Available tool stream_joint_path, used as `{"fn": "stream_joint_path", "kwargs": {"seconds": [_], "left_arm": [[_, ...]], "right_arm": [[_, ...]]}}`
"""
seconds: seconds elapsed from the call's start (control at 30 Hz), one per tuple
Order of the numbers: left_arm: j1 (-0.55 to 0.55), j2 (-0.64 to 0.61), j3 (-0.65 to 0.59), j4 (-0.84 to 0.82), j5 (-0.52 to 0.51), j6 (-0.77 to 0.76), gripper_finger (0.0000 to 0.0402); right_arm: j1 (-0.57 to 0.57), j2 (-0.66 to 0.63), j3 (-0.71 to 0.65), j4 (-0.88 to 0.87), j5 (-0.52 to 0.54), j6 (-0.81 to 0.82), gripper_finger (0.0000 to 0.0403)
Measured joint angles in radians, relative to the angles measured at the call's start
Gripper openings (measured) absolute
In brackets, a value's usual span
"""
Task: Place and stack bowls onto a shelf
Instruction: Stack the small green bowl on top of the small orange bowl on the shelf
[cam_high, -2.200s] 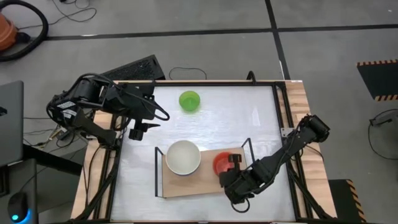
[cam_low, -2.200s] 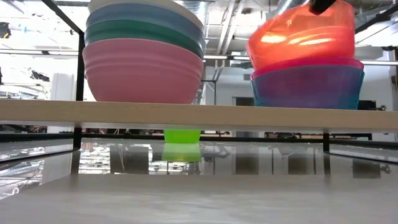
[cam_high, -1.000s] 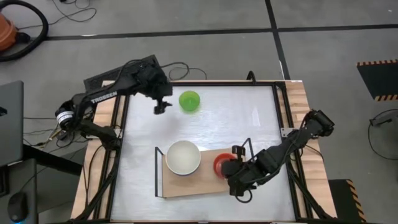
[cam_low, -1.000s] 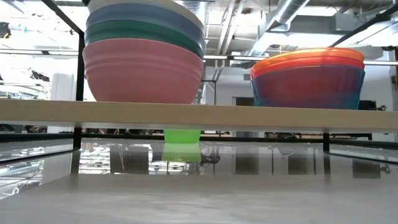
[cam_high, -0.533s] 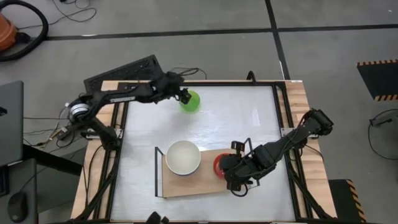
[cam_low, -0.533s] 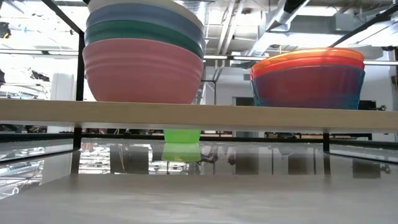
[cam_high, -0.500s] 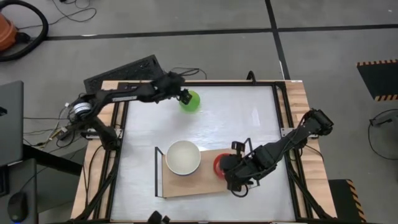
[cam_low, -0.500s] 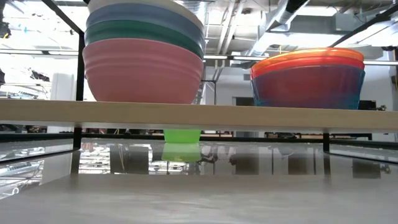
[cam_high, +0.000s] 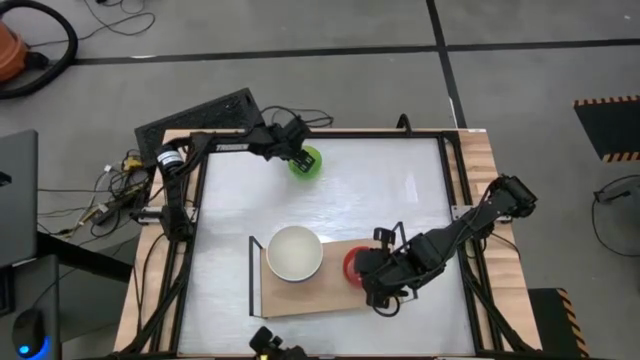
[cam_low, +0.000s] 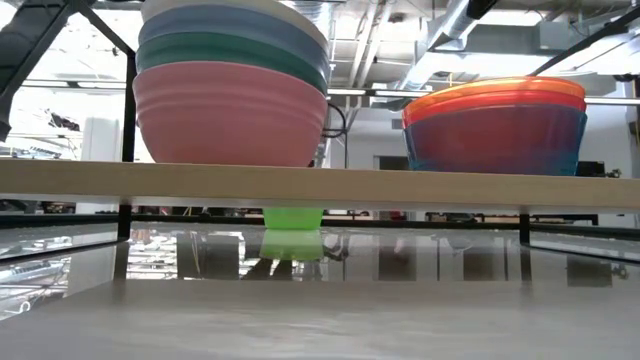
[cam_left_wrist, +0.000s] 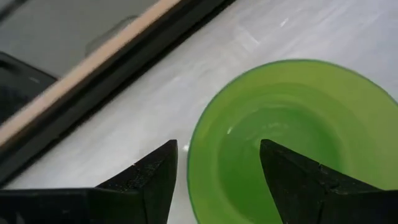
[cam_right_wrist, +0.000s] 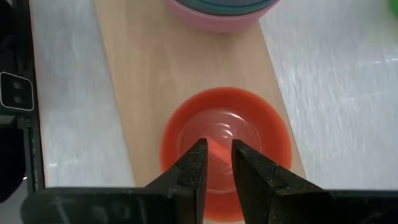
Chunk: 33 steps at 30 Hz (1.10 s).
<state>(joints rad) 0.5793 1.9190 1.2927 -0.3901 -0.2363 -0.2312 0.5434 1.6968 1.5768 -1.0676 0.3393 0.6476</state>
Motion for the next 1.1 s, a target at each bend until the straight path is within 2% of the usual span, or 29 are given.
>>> {"fn": "stream_joint_path", "kwargs": {"seconds": [0.1, 0.2, 0.3, 0.4, 0.47, 0.83, 1.1], "left_arm": [[0.015, 0.001, -0.003, -0.011, 0.034, -0.017, 0.0211], [0.029, 0.001, -0.003, -0.025, 0.075, -0.027, 0.0183], [0.034, 0.006, -0.003, -0.025, 0.091, -0.019, 0.0121], [0.032, 0.014, -0.004, -0.033, 0.102, 0.008, 0.0042], [0.03, 0.014, -0.004, -0.032, 0.102, 0.023, 0.0012], [-0.028, -0.069, -0.004, -0.054, 0.154, 0.007, 0.0], [-0.107, -0.259, -0.004, -0.125, 0.161, 0.007, 0.0]], "right_arm": [[0.0, 0.0, 0.0, 0.0, -0.001, 0.007, 0.01], [0.005, 0.0, 0.0, 0.002, -0.001, 0.007, 0.01], [0.014, 0.0, 0.0, 0.004, -0.002, 0.013, 0.01], [0.022, 0.0, 0.0, 0.006, -0.002, 0.016, 0.01], [0.026, 0.0, 0.0, 0.007, -0.002, 0.018, 0.01], [0.014, -0.001, 0.0, -0.002, 0.001, -0.007, 0.01], [-0.033, -0.023, 0.001, -0.002, 0.053, -0.123, 0.01]]}}
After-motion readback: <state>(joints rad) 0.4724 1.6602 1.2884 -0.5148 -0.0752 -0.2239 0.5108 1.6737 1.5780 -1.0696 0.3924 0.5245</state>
